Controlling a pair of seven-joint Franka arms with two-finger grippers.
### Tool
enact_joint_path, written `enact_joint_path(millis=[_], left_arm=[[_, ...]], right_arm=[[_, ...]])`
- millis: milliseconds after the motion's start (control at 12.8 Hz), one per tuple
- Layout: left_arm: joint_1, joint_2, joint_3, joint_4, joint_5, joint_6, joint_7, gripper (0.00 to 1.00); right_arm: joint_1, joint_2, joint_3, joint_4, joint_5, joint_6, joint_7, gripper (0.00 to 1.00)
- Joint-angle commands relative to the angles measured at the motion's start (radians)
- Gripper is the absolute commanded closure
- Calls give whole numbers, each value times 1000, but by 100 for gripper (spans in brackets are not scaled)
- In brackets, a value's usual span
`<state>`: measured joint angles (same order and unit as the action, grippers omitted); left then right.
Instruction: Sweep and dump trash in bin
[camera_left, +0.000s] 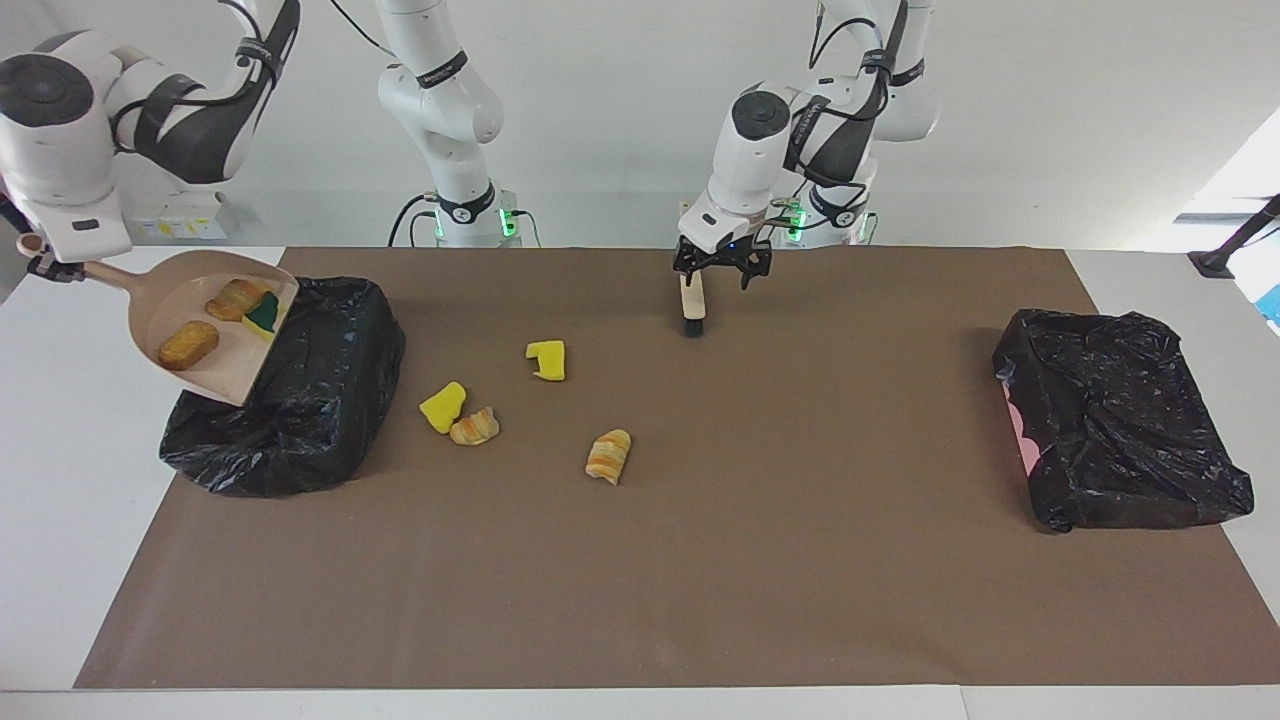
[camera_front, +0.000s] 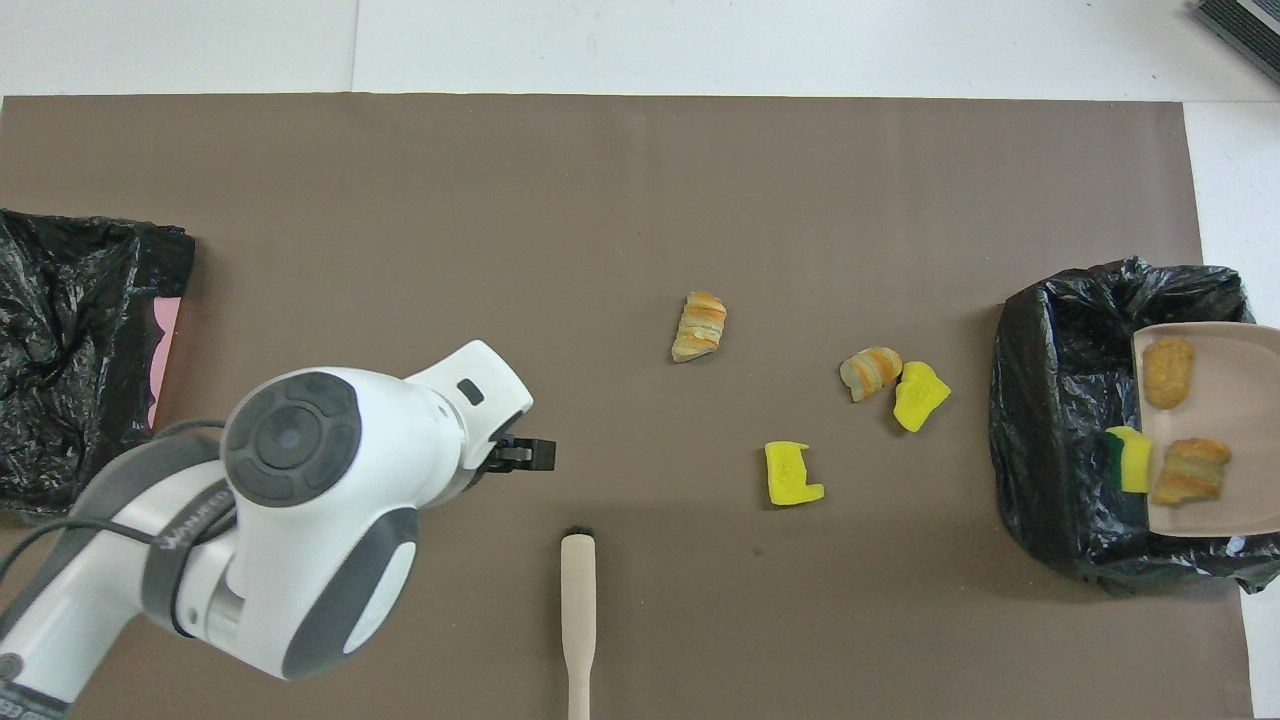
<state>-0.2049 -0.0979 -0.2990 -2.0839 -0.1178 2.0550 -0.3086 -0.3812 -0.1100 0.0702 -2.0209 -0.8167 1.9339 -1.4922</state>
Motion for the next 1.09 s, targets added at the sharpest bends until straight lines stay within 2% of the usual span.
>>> enact_joint_path(millis=[0, 234, 469, 703, 938, 1016], left_arm=[[-24, 17, 98, 129, 96, -110, 124, 0], [-25, 18, 197, 244, 177, -146, 196, 0], [-22, 47, 274, 419, 170, -329, 382, 0], [37, 69, 287, 525, 178, -447, 477, 0], [51, 109, 291, 662, 176, -574, 479, 0], [71, 118, 288, 677, 175, -585, 479, 0]], right_arm=[[-41, -66, -10, -38, -64, 39, -31, 100], [-53, -109, -10, -36, -62, 27, -59, 100], [-30, -114, -1, -12, -20, 17, -51, 100], [7, -106, 0, -7, 161, 17, -45, 100], [45, -97, 2, -9, 347, -1, -42, 100], [62, -83, 2, -9, 400, -15, -27, 100]])
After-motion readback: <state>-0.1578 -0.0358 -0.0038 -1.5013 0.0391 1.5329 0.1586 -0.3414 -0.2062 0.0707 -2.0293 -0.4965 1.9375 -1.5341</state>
